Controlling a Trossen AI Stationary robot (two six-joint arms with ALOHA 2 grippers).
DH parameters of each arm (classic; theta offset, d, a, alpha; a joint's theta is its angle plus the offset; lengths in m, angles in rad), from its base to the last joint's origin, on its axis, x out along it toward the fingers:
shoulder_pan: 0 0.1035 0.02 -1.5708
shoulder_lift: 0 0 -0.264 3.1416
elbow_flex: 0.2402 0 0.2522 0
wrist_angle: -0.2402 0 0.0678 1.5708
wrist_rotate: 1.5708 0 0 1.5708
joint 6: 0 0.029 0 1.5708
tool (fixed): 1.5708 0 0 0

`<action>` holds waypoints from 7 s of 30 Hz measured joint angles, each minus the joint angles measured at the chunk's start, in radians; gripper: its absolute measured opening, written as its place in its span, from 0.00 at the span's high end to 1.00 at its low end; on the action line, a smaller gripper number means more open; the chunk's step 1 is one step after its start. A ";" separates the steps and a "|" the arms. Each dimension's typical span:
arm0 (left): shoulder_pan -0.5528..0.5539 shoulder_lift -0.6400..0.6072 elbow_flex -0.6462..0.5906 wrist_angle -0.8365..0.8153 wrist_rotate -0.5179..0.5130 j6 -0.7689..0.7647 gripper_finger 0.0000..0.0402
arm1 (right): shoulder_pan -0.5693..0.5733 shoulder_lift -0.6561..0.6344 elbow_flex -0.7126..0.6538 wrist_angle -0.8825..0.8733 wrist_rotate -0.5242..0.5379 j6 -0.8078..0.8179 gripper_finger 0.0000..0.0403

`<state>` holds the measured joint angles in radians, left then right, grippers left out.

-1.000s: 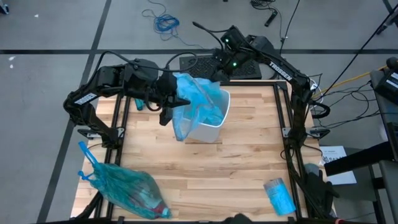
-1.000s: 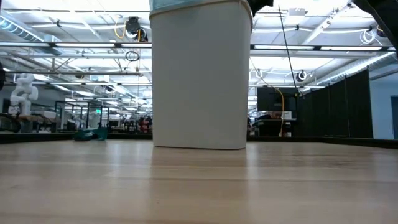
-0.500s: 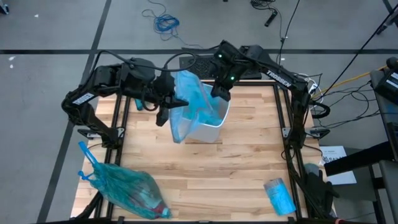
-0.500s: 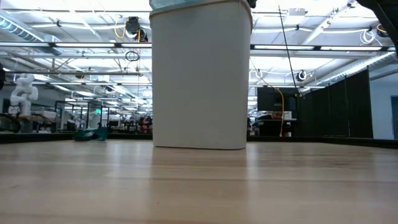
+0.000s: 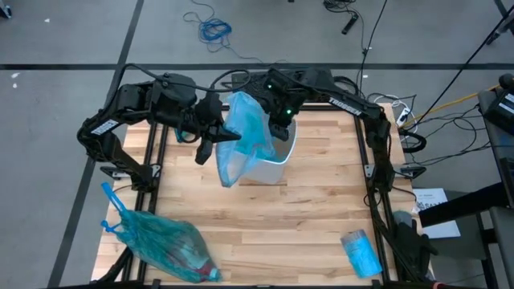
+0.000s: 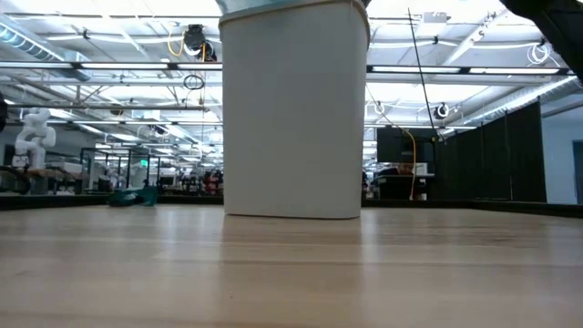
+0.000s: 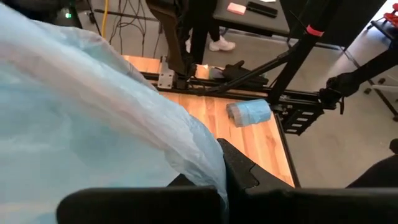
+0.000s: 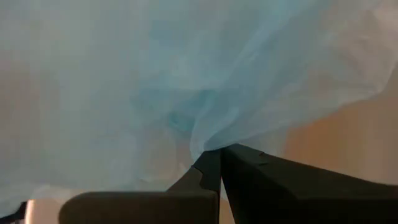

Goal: Place trash/remove bag and relplace
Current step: Insert the new blue trash bag into the white trash bin

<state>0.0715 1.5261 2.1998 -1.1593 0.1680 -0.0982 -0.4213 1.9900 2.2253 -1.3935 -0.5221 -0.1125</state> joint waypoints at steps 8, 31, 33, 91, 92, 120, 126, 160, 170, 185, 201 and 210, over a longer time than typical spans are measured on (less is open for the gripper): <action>0.000 0.000 0.000 -0.001 0.000 0.000 1.00 | -0.001 0.035 0.000 0.011 0.000 0.009 1.00; 0.001 0.000 0.000 -0.001 0.008 0.036 1.00 | -0.004 -0.075 0.000 0.191 0.155 0.225 1.00; 0.001 0.000 0.000 -0.001 0.008 0.036 1.00 | -0.004 -0.079 0.000 0.214 0.156 0.240 1.00; 0.007 0.092 0.000 0.322 -0.121 0.048 1.00 | 0.091 -0.461 0.002 0.515 0.572 0.205 0.68; 0.007 0.095 0.000 0.338 -0.112 0.043 1.00 | 0.081 -0.474 0.002 0.488 0.574 0.206 0.68; 0.026 0.116 0.000 0.380 -0.064 -0.027 1.00 | 0.054 -0.930 -0.764 0.881 0.553 0.380 0.68; 0.037 0.135 0.000 0.349 -0.045 -0.051 1.00 | 0.091 -0.938 -0.837 0.851 0.550 0.440 0.68; 0.073 0.130 0.000 0.339 -0.018 -0.025 1.00 | 0.260 -0.840 -0.867 0.814 0.631 0.521 0.68; 0.073 0.130 0.000 0.334 -0.015 -0.017 1.00 | 0.260 -0.834 -0.867 0.854 0.568 0.521 0.68; 0.078 0.130 0.000 0.315 -0.014 -0.007 1.00 | 0.260 -0.826 -0.867 0.890 0.499 0.534 0.68; 0.078 0.118 0.000 0.311 0.047 -0.056 1.00 | 0.259 -0.821 -0.867 0.870 0.486 0.573 1.00; 0.078 0.109 0.001 0.180 0.094 -0.185 1.00 | 0.255 -0.836 -0.744 0.635 0.391 0.607 1.00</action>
<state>0.1493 1.6348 2.2009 -0.9795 0.2617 -0.2832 -0.1665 1.1537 1.4808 -0.7587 -0.1309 0.4942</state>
